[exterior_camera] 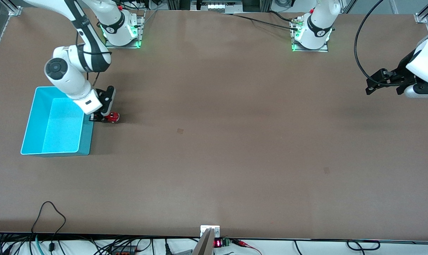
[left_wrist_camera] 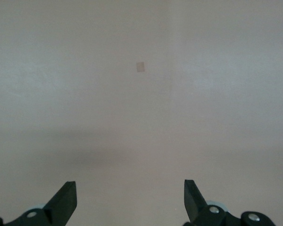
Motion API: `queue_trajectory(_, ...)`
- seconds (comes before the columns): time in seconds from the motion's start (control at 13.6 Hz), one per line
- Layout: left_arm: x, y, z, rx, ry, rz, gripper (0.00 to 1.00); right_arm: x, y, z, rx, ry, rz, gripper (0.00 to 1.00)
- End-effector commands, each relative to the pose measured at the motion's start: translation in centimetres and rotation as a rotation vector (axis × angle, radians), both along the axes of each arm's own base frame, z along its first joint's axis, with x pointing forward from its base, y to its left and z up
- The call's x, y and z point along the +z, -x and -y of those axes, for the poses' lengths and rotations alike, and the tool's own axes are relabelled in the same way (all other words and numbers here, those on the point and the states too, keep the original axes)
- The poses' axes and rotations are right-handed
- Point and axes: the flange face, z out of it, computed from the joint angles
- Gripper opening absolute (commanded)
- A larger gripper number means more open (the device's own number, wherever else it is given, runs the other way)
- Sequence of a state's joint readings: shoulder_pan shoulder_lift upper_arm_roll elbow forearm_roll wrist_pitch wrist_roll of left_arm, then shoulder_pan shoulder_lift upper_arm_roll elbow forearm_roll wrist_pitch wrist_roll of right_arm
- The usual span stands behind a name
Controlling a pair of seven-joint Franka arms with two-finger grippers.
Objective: Wind red beetle toy and store in blue box
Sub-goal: 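Lift the red car with the right gripper over the blue box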
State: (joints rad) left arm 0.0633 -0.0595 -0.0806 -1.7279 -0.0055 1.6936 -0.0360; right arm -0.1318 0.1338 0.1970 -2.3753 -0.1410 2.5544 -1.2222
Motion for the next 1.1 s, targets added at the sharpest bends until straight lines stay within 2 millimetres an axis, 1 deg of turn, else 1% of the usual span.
queue_trajectory(0.0, 0.9, 0.4, 0.0, 0.008, 0.009, 0.005, 1.00, 4.6, -2.5, 0.1, -0.151, 0.013, -0.001, 0.00)
queue_trajectory(0.22, 0.8, 0.4, -0.3, 0.013, 0.009, 0.002, 1.00, 9.1, -5.0, 0.9, -0.334, 0.022, 0.005, 0.00)
queue_trajectory(0.29, 0.7, 0.4, -0.3, 0.013, 0.008, -0.001, 1.00, 10.0, -5.4, 1.6, -0.393, 0.023, 0.007, 0.00)
queue_trajectory(0.37, 0.7, 0.4, -0.4, 0.012, 0.006, -0.001, 1.00, 10.4, -5.6, 3.2, -0.470, 0.025, 0.008, 0.00)
queue_trajectory(0.44, 0.6, 0.4, -0.4, 0.012, 0.005, -0.001, 1.00, 10.4, -5.6, 4.9, -0.547, 0.026, 0.008, 0.00)
queue_trajectory(0.66, 0.6, 0.3, -0.4, 0.012, 0.005, 0.001, 1.00, 10.2, -5.3, 9.1, -0.712, 0.031, 0.009, 0.00)
queue_trajectory(0.81, 0.6, 0.3, 0.0, 0.006, 0.005, 0.002, 1.00, 9.7, -4.4, 12.4, -0.863, 0.052, -0.027, 0.00)
queue_trajectory(0.88, 0.7, 0.4, 0.1, 0.003, 0.004, 0.002, 1.00, 9.2, -3.8, 13.9, -0.951, 0.066, -0.054, 0.00)
queue_trajectory(1.03, 0.6, 0.4, 0.2, 0.002, 0.004, -0.002, 1.00, 7.8, -3.3, 15.3, -1.148, 0.085, -0.072, 0.00)
